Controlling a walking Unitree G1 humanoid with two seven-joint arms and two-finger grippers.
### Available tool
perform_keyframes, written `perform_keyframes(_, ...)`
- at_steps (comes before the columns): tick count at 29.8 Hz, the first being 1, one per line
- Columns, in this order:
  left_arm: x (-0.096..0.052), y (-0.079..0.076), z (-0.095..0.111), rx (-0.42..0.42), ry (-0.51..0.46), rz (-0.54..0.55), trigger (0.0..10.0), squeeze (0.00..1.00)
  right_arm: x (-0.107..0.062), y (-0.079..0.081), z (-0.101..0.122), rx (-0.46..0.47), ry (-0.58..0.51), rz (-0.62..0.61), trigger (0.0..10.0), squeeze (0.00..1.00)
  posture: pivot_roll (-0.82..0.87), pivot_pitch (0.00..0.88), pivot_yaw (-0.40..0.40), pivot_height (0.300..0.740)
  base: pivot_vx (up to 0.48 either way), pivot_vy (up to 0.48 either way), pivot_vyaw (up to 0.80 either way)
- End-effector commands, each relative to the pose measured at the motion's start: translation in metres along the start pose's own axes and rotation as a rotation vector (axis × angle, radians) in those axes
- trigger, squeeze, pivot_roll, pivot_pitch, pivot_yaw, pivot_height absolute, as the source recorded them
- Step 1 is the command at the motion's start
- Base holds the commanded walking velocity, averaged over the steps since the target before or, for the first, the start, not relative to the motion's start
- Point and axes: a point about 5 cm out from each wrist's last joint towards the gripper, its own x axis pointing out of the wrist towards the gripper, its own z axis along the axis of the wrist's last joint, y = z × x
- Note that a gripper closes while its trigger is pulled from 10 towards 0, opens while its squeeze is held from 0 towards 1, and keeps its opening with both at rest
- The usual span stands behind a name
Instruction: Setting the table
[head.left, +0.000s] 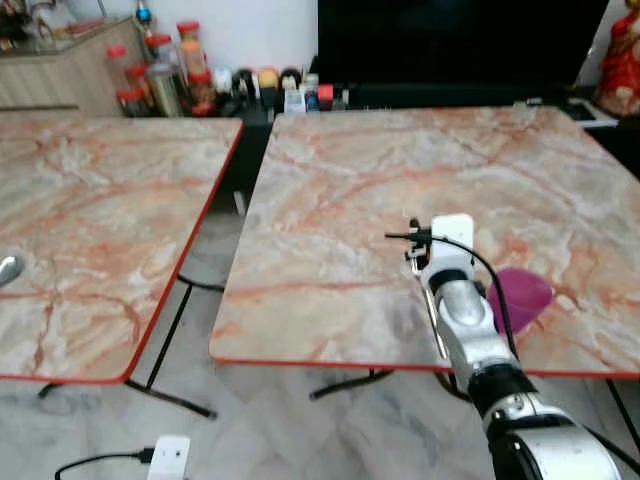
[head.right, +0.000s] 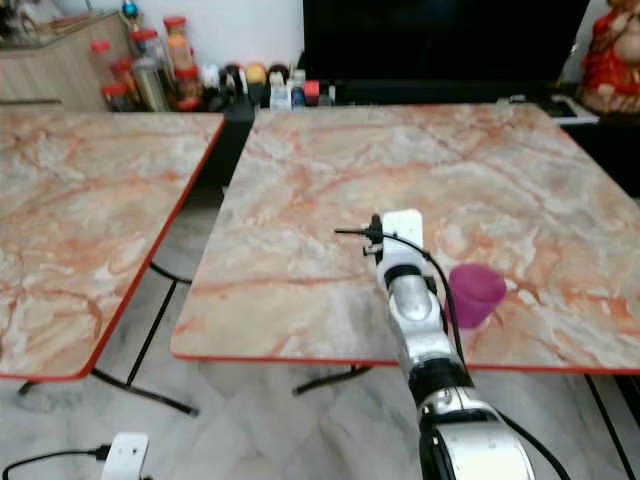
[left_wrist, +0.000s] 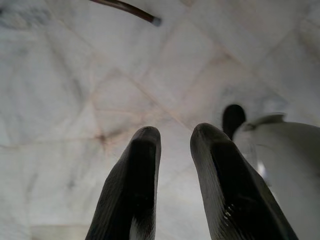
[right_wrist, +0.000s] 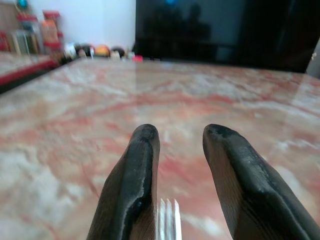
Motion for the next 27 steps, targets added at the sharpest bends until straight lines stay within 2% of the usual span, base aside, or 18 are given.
perform_keyframes(1, -0.001, 0.004, -0.007, 0.004, 0.028, 0.012, 10.0, 0.00, 0.001, 0.006, -0.003, -0.018, 0.036, 0.028, 10.0, 0.00, 0.05, 0.000, 0.027, 0.740, 0.000, 0.000, 0.00)
perform_keyframes(2, -0.001, 0.004, -0.007, 0.003, 0.030, 0.012, 10.0, 0.00, -0.001, 0.007, -0.012, -0.042, 0.105, 0.035, 10.0, 0.00, 0.05, 0.000, 0.026, 0.740, 0.000, 0.000, 0.00)
perform_keyframes(3, -0.001, 0.004, -0.007, 0.003, 0.030, 0.012, 10.0, 0.00, -0.001, 0.007, -0.012, -0.042, 0.105, 0.035, 10.0, 0.00, 0.05, 0.000, 0.026, 0.740, 0.000, 0.000, 0.00)
perform_keyframes(6, -0.002, 0.005, -0.009, 0.003, 0.033, 0.012, 10.0, 0.00, -0.005, 0.009, -0.027, -0.038, 0.194, 0.047, 10.0, 0.00, 0.06, 0.000, 0.024, 0.740, 0.000, 0.000, 0.00)
perform_keyframes(10, -0.002, 0.006, -0.010, 0.004, 0.035, 0.013, 10.0, 0.00, -0.007, 0.010, -0.029, -0.024, 0.213, 0.059, 10.0, 0.00, 0.06, 0.000, 0.024, 0.740, 0.000, 0.000, 0.00)
perform_keyframes(11, -0.002, 0.006, -0.010, 0.004, 0.035, 0.012, 10.0, 0.00, -0.007, 0.010, -0.031, -0.023, 0.222, 0.060, 10.0, 0.19, 0.06, 0.000, 0.024, 0.740, 0.000, 0.000, 0.00)
perform_keyframes(13, -0.002, 0.006, -0.010, 0.004, 0.036, 0.012, 10.0, 0.00, -0.007, 0.010, -0.031, -0.024, 0.227, 0.059, 10.0, 0.19, 0.06, 0.000, 0.024, 0.740, 0.000, 0.000, 0.00)
perform_keyframes(14, -0.002, 0.007, -0.010, 0.003, 0.037, 0.010, 10.0, 0.00, -0.008, 0.010, -0.034, -0.011, 0.258, 0.045, 10.0, 1.00, 0.05, 0.000, 0.027, 0.740, 0.000, 0.000, 0.00)
perform_keyframes(20, -0.002, 0.008, -0.012, 0.001, 0.041, 0.006, 10.0, 0.00, -0.010, 0.009, -0.043, 0.050, 0.342, 0.008, 10.0, 1.00, 0.05, 0.000, 0.027, 0.740, 0.000, 0.000, 0.00)
perform_keyframes(21, -0.003, 0.008, -0.013, 0.000, 0.044, 0.004, 10.0, 0.00, -0.011, 0.009, -0.046, 0.066, 0.363, -0.002, 10.0, 0.19, 0.05, 0.000, 0.028, 0.740, 0.000, 0.000, 0.00)
perform_keyframes(22, -0.003, 0.008, -0.013, 0.000, 0.045, 0.003, 10.0, 0.00, -0.011, 0.009, -0.047, 0.074, 0.371, -0.007, 10.0, 0.00, 0.05, 0.000, 0.028, 0.740, 0.000, 0.000, 0.00)
perform_keyframes(27, -0.004, 0.008, -0.018, 0.003, 0.055, 0.003, 10.0, 0.00, -0.013, 0.010, -0.051, 0.123, 0.405, -0.023, 10.0, 0.00, 0.05, 0.000, 0.029, 0.740, 0.000, 0.000, 0.00)
